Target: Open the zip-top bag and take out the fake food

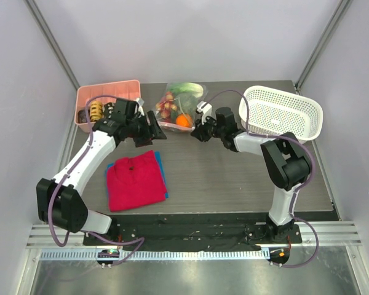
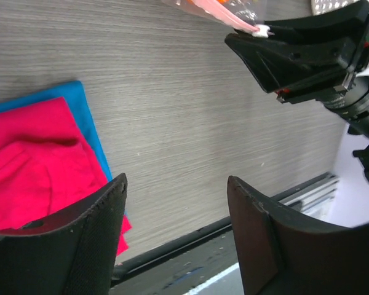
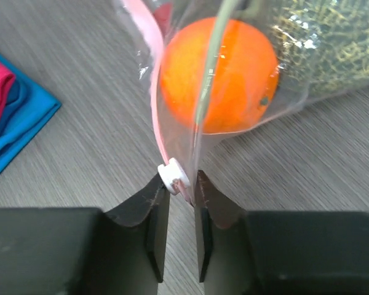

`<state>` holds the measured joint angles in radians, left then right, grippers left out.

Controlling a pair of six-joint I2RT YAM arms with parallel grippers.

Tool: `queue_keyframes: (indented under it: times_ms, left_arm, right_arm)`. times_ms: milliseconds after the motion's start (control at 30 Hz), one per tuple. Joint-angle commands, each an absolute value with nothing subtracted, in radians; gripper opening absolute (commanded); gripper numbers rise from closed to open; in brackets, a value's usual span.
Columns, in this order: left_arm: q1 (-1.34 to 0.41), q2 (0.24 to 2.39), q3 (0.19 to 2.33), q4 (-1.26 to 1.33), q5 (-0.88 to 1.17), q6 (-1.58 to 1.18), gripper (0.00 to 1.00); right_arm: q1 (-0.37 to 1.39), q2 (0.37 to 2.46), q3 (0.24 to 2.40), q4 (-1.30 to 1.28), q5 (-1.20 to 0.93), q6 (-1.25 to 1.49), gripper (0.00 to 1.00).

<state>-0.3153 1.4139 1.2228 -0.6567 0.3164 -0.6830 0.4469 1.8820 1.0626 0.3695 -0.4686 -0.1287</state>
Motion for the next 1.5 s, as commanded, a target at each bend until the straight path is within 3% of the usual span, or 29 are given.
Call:
queue_keyframes:
  times_ms: [0, 67, 267, 533, 767, 1000, 1467]
  left_arm:
    - [-0.383, 1.402, 1.289, -0.652, 0.232, -0.571, 0.68]
    - [-0.439, 1.405, 1.298, -0.624, 0.174, -0.539, 0.70]
    - [-0.500, 1.364, 1.235, -0.424, 0.072, -0.244, 0.71]
    - [-0.500, 1.445, 1.183, -0.079, 0.294, 0.116, 0.71]
    - [-0.502, 1.653, 1.462, -0.277, 0.489, 0.286, 0.44]
    - [-0.500, 1.637, 1.444, -0.253, 0.646, 0.287, 0.34]
    - [-0.500, 1.669, 1.453, -0.152, 0.827, 0.232, 0.34]
  right_arm:
    - [0.466, 1.825, 1.115, 0.387, -0.482, -0.170, 0.11]
    - [0.468, 1.812, 1.138, 0.362, -0.472, -0.176, 0.01]
    - [0.471, 1.643, 1.138, 0.163, -0.457, -0.210, 0.01]
    - [0.466, 1.540, 1.209, -0.049, -0.616, -0.288, 0.01]
    - [0.466, 1.542, 1.267, -0.159, -0.678, -0.373, 0.01]
    - [0.453, 1.563, 1.328, -0.192, -0.690, -0.397, 0.01]
    - [0.430, 1.611, 1.390, -0.199, -0.729, -0.382, 0.01]
